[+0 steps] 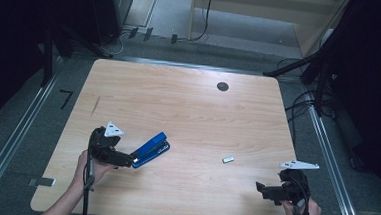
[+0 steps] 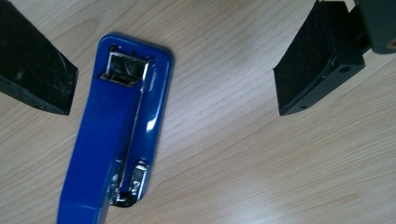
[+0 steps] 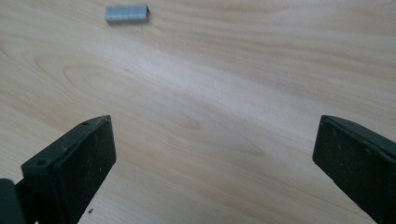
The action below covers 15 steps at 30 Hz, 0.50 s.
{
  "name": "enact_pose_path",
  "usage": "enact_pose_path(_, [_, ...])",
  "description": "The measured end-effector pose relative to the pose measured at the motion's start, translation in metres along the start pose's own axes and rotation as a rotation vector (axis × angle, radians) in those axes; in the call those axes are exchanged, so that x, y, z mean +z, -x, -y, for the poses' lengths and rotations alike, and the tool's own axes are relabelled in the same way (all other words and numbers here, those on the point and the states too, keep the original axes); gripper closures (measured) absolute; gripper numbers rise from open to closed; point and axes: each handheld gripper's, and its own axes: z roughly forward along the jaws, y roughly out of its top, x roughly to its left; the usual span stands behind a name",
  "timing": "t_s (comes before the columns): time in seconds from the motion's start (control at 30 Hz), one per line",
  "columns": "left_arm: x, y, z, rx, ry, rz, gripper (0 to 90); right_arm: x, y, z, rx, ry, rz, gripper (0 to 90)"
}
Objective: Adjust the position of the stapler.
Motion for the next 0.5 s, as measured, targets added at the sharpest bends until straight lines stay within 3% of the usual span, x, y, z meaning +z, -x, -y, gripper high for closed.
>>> enact_pose_path(0.17, [0.007,0.013,-0.003,0.029,-0.012,0.016,0.7,0.001,-0.015,-0.012,0.008,0.020,-0.008,0.9])
enact_pose_path(0.23, [0.009,0.015,-0.003,0.038,-0.014,0.023,5.9,0.004,-0.017,-0.013,0.008,0.012,-0.017,1.2])
enact_pose_path(0.5, [0.012,0.025,-0.009,0.060,-0.005,0.036,18.3,0.005,-0.016,-0.011,-0.001,0.004,-0.037,1.2])
